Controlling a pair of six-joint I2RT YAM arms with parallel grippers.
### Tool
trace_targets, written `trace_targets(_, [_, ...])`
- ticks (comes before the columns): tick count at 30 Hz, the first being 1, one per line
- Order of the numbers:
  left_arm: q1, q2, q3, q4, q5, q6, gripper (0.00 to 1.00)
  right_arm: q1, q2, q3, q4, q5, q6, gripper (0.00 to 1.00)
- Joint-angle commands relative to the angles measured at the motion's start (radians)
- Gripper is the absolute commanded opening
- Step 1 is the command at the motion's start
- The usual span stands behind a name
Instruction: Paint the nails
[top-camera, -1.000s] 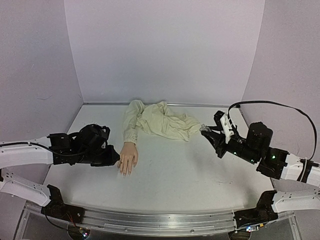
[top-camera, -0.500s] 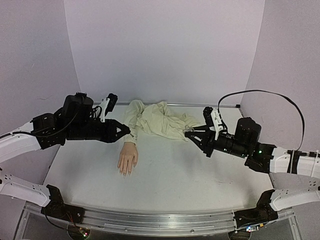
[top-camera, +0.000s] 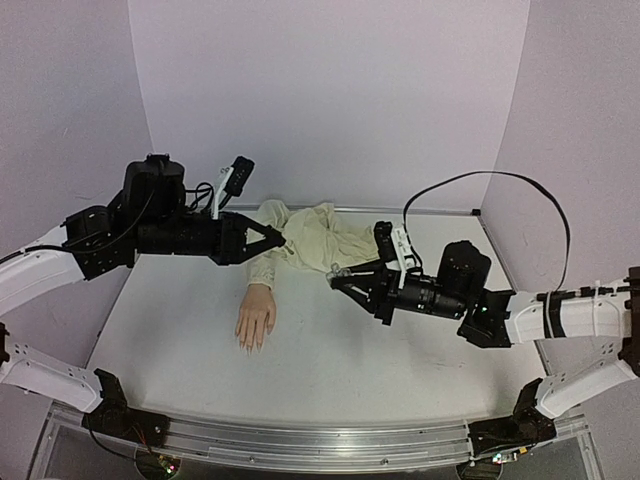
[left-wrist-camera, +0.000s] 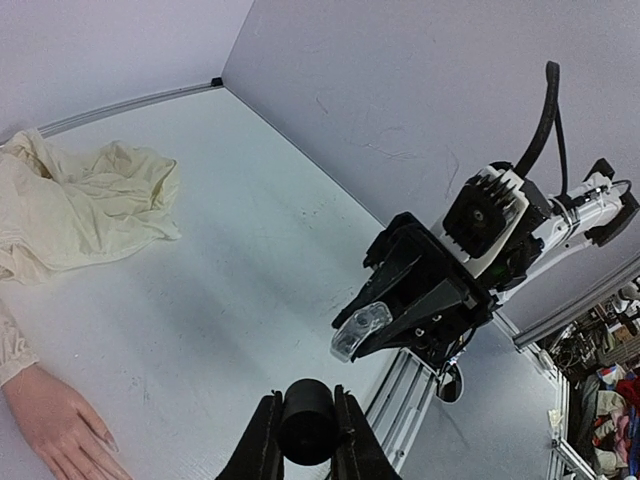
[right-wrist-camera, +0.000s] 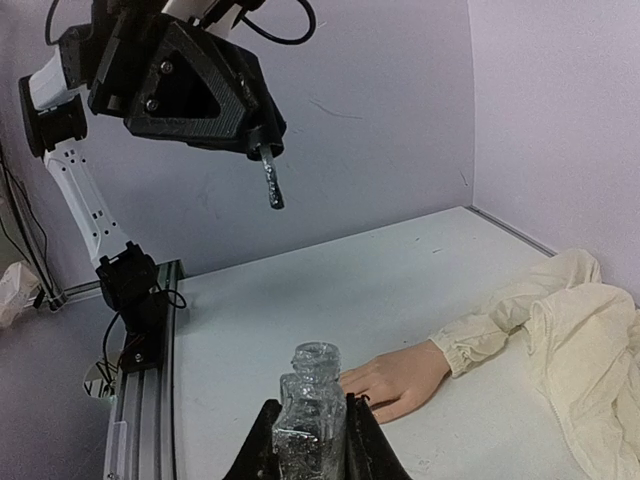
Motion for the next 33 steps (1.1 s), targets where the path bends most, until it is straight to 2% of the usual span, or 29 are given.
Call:
trace_targets(1, [0.004, 0.021, 0.060, 0.073, 0.066, 0.008, 0.00, 0.023, 0.050, 0.081, 0.180, -0.047, 0.033, 0.00])
trace_targets(14, [0.004, 0.064, 0.089, 0.089, 0.108, -0.010, 0.00, 0.045, 0.165, 0.149, 0.236, -0.067, 0.018, 0.00])
trace_targets(33, [0.004, 0.088, 0.076, 0.121, 0.143, -0.030, 0.00, 0.047, 0.176, 0.169, 0.242, -0.069, 0.014, 0.00])
